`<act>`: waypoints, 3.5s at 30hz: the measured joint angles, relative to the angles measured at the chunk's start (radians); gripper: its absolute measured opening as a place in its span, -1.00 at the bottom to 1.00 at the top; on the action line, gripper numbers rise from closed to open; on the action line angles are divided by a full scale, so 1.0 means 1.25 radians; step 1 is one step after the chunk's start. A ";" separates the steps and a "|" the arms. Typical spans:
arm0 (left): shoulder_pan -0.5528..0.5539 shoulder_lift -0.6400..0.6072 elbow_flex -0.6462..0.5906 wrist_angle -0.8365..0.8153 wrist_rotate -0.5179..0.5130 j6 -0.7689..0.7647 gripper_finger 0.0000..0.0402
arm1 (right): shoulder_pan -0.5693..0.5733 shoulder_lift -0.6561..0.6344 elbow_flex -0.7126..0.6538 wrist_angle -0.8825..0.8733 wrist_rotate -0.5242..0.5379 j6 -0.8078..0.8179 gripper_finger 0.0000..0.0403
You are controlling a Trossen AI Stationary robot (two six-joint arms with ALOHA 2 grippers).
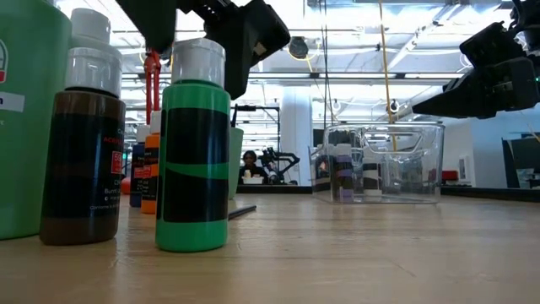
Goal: Pick & Place Paint Supplies
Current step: Put the green paint bottle into the transparent bin, then put the yellow paint bottle into the transparent bin
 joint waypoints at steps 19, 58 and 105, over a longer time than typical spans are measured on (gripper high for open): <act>0.038 0.000 0.101 -0.081 0.023 0.073 -0.53 | 0.000 0.000 0.000 0.000 0.000 0.000 -0.98; 0.517 0.309 0.502 -0.032 -0.085 0.027 -0.53 | 0.000 0.005 0.000 0.000 -0.043 -0.040 -0.98; 0.386 -0.043 0.485 -0.630 -0.206 -0.050 0.22 | 0.000 0.005 0.000 -0.010 -0.042 -0.022 -0.98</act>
